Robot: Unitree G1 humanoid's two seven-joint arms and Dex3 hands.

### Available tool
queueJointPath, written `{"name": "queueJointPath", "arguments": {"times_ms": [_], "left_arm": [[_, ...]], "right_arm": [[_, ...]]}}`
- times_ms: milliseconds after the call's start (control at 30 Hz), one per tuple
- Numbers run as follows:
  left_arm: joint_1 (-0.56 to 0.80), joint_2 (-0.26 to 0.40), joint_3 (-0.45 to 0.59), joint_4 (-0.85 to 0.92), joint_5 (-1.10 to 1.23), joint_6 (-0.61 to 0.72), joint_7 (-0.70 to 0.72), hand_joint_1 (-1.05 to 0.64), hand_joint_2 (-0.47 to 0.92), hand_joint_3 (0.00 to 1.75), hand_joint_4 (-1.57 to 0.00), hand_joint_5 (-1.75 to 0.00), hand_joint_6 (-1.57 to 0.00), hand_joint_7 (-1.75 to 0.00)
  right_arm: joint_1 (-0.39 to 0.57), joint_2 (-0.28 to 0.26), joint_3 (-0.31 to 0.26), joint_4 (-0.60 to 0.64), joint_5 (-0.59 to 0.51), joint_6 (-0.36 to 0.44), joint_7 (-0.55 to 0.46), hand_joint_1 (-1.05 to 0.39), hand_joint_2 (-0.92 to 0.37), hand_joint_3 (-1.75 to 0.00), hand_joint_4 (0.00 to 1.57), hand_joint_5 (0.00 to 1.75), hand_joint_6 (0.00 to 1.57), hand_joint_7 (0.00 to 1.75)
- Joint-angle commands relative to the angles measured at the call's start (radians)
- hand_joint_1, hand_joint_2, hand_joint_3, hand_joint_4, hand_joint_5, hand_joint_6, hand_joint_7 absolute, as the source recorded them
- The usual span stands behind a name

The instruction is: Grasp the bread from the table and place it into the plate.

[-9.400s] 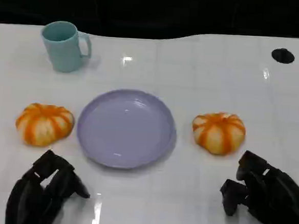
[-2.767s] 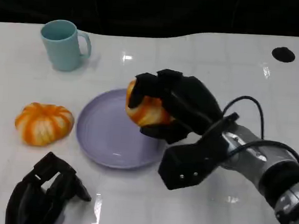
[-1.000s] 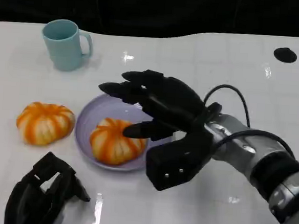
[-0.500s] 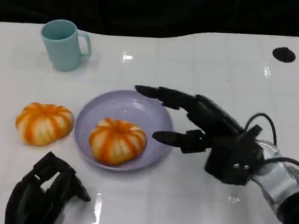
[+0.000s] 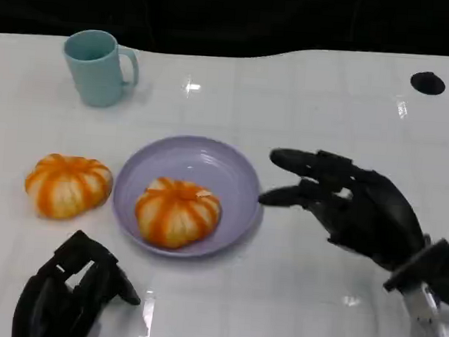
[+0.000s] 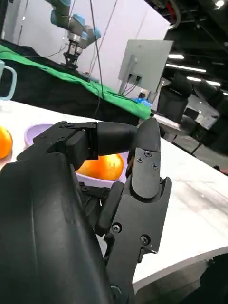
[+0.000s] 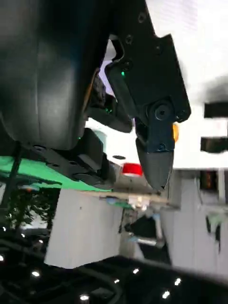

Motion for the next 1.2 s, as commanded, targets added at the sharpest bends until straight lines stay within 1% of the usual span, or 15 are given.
{"name": "queueJointPath", "arguments": {"times_ms": [33, 67, 100, 167, 200, 267, 333, 433, 467, 500, 633, 733, 800, 1000, 1200], "left_arm": [[0.017, 0.011, -0.002, -0.020, 0.000, 0.006, 0.010, -0.57, 0.92, 0.25, -0.62, -1.75, -0.50, -1.54], [0.015, 0.010, -0.001, -0.018, -0.002, 0.002, 0.007, -0.57, 0.92, 0.25, -0.62, -1.75, -0.50, -1.54], [0.014, 0.010, -0.001, -0.015, -0.003, 0.000, 0.004, -0.56, 0.92, 0.25, -0.62, -1.75, -0.50, -1.54], [0.011, 0.010, 0.000, -0.012, -0.005, -0.003, 0.000, -0.57, 0.92, 0.25, -0.63, -1.75, -0.50, -1.54], [0.010, 0.011, 0.001, -0.009, -0.005, -0.007, -0.002, -0.57, 0.92, 0.26, -0.63, -1.75, -0.50, -1.52], [0.007, 0.011, 0.002, -0.004, -0.007, -0.009, -0.007, -0.57, 0.92, 0.26, -0.63, -1.75, -0.51, -1.51], [0.004, 0.012, 0.003, -0.001, -0.006, -0.011, -0.008, -0.58, 0.92, 0.26, -0.63, -1.75, -0.52, -1.48], [0.003, 0.014, 0.003, 0.000, -0.005, -0.009, -0.007, -0.59, 0.92, 0.25, -0.63, -1.75, -0.52, -1.49], [0.001, 0.013, 0.004, 0.002, -0.006, -0.008, -0.007, -0.59, 0.92, 0.25, -0.63, -1.75, -0.52, -1.49], [0.000, 0.013, 0.004, 0.003, -0.007, -0.009, -0.008, -0.59, 0.92, 0.25, -0.63, -1.75, -0.52, -1.49], [-0.004, 0.014, 0.007, -0.001, -0.010, 0.002, 0.000, -0.60, 0.92, 0.24, -0.64, -1.75, -0.53, -1.52], [-0.008, 0.019, 0.012, 0.000, -0.019, 0.012, -0.007, -0.59, 0.92, 0.22, -0.65, -1.75, -0.52, -1.53], [-0.011, 0.021, 0.014, 0.000, -0.018, 0.016, -0.005, -0.59, 0.92, 0.22, -0.64, -1.75, -0.52, -1.53], [-0.013, 0.028, 0.013, -0.001, -0.009, 0.011, 0.001, -0.58, 0.92, 0.24, -0.64, -1.75, -0.50, -1.56], [-0.017, 0.030, 0.015, 0.008, -0.011, 0.006, -0.004, -0.60, 0.92, 0.23, -0.65, -1.75, -0.50, -1.57]], "right_arm": [[0.087, -0.030, -0.050, -0.132, 0.063, 0.190, 0.025, -0.55, -0.92, -0.44, 0.36, 1.40, 0.54, 0.86], [0.106, -0.037, -0.057, -0.156, 0.074, 0.233, 0.036, -0.54, -0.92, -0.45, 0.35, 1.43, 0.52, 0.92], [0.126, -0.040, -0.064, -0.181, 0.079, 0.266, 0.036, -0.56, -0.92, -0.45, 0.40, 1.48, 0.50, 1.05], [0.161, -0.044, -0.077, -0.218, 0.089, 0.319, 0.040, -0.58, -0.92, -0.44, 0.45, 1.52, 0.51, 1.14], [0.174, -0.043, -0.086, -0.226, 0.096, 0.336, 0.050, -0.58, -0.92, -0.45, 0.44, 1.63, 0.50, 1.23], [0.194, -0.041, -0.101, -0.235, 0.107, 0.355, 0.066, -0.58, -0.92, -0.46, 0.43, 1.72, 0.49, 1.29], [0.217, -0.042, -0.117, -0.249, 0.119, 0.375, 0.076, -0.57, -0.92, -0.46, 0.51, 1.74, 0.51, 1.38], [0.243, -0.045, -0.137, -0.268, 0.131, 0.402, 0.090, -0.57, -0.92, -0.45, 0.57, 1.75, 0.50, 1.51], [0.250, -0.047, -0.143, -0.273, 0.139, 0.419, 0.094, -0.56, -0.92, -0.45, 0.58, 1.75, 0.49, 1.53], [0.256, -0.048, -0.148, -0.277, 0.145, 0.432, 0.097, -0.55, -0.92, -0.45, 0.61, 1.75, 0.49, 1.60], [0.282, -0.047, -0.171, -0.317, 0.160, 0.518, 0.065, -0.52, -0.92, -0.41, 0.71, 1.75, 0.50, 1.72], [0.306, -0.039, -0.178, -0.353, 0.161, 0.551, 0.026, -0.50, -0.92, -0.40, 0.76, 1.75, 0.53, 1.74], [0.315, -0.040, -0.179, -0.368, 0.164, 0.573, 0.014, -0.49, -0.92, -0.41, 0.76, 1.75, 0.52, 1.75], [0.309, -0.036, -0.182, -0.356, 0.170, 0.594, 0.040, -0.49, -0.92, -0.41, 0.77, 1.75, 0.52, 1.75], [0.306, -0.030, -0.190, -0.326, 0.172, 0.597, 0.075, -0.48, -0.92, -0.40, 0.78, 1.75, 0.53, 1.75]]}}
